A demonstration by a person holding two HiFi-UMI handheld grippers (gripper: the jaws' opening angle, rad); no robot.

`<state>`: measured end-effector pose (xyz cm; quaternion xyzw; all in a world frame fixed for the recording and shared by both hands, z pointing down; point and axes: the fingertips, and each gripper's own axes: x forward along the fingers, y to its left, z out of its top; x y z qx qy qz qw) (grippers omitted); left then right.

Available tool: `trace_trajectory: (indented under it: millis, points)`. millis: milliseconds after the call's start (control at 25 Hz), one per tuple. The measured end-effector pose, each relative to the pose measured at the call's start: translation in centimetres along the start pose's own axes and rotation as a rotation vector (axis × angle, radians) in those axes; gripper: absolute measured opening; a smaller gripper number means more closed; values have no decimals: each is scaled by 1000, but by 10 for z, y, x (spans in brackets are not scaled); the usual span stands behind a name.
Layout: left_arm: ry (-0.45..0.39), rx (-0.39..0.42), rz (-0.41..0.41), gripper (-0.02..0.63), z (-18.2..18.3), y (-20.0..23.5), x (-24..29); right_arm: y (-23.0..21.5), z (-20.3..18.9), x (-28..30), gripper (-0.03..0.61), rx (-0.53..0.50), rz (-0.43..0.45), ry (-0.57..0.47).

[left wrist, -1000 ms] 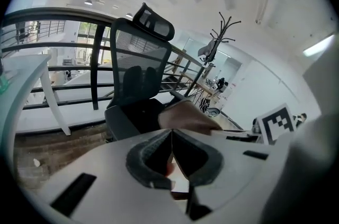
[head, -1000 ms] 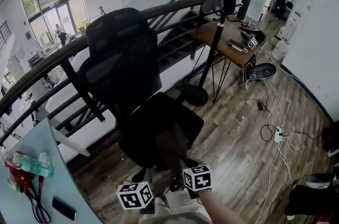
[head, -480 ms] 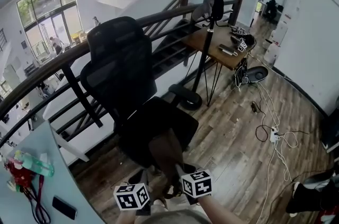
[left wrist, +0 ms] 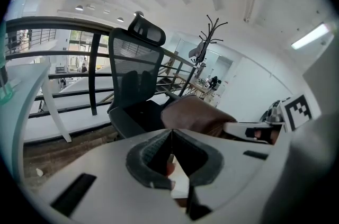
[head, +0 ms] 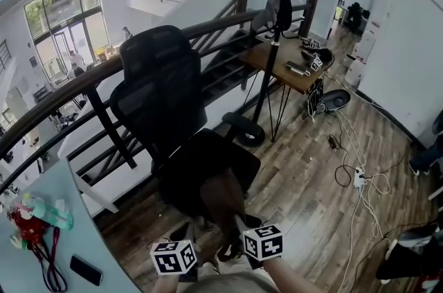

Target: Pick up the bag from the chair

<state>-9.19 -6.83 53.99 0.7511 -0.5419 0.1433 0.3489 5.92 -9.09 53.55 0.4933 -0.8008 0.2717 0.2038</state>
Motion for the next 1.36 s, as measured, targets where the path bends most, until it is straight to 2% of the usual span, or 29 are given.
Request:
trace_trajectory:
  millis: [400,1360]
  points:
    - [3,16,-17,3,0,-5,4,-5,1,-3,21,19,-14,-18]
    - [0,-8,-9,3,3,5,12,-7,12,1,21,45,-13,-49]
